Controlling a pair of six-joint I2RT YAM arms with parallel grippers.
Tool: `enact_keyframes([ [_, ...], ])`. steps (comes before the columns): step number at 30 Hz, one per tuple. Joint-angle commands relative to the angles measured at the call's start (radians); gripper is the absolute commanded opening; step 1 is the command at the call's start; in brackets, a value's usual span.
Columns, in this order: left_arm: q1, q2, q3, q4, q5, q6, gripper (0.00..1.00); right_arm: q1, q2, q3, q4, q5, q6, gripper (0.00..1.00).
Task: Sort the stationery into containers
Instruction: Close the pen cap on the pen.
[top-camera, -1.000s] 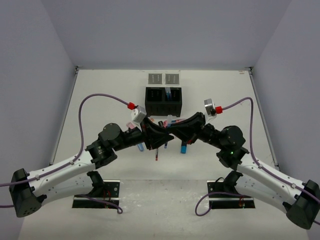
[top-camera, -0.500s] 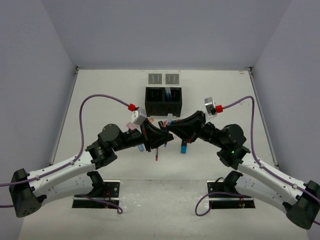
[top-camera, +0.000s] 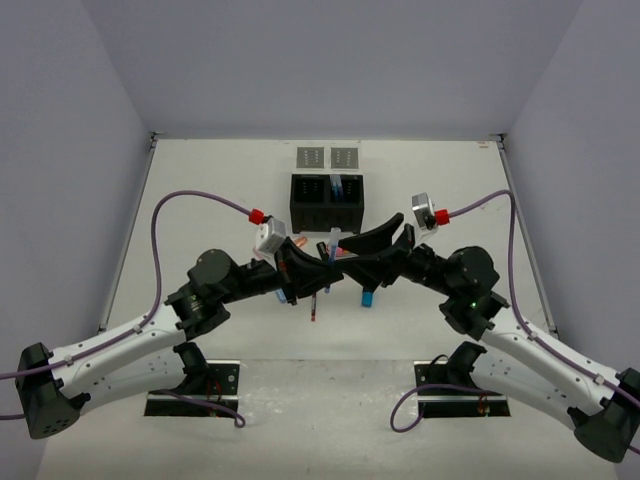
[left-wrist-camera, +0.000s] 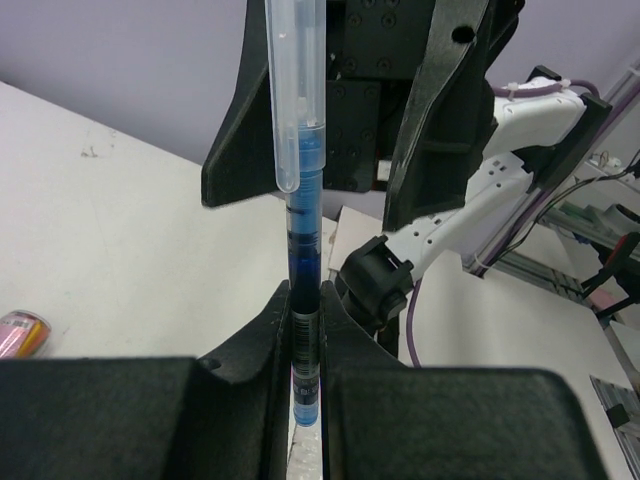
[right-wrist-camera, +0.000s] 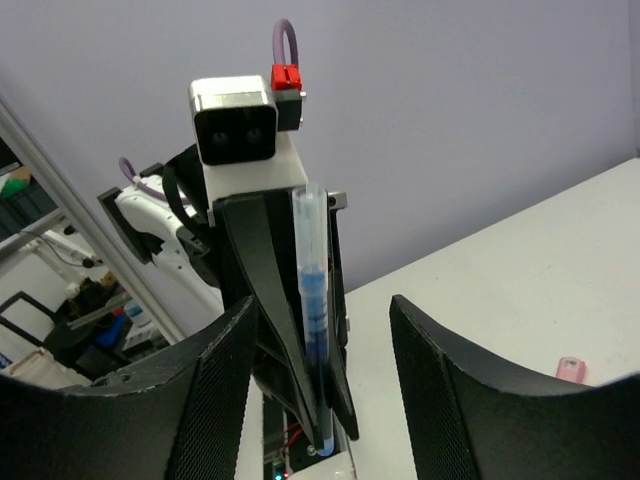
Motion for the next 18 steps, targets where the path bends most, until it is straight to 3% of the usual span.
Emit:
enact_keyframes([
  [1,0.002,0.006,0.001,0.036,0.083,0.022,0.0,-0.013,-0.021,0.136,-0.126,0.037,-0.063,0.55],
  [7,0.002,-0.002,0.003,0.019,0.1,0.025,0.0,-0.049,0.014,0.227,-0.208,0.046,-0.057,0.55],
  [18,0.002,0.038,0.059,-0.06,0.068,0.026,0.0,-0.049,0.072,0.29,-0.278,-0.068,-0.089,0.39],
])
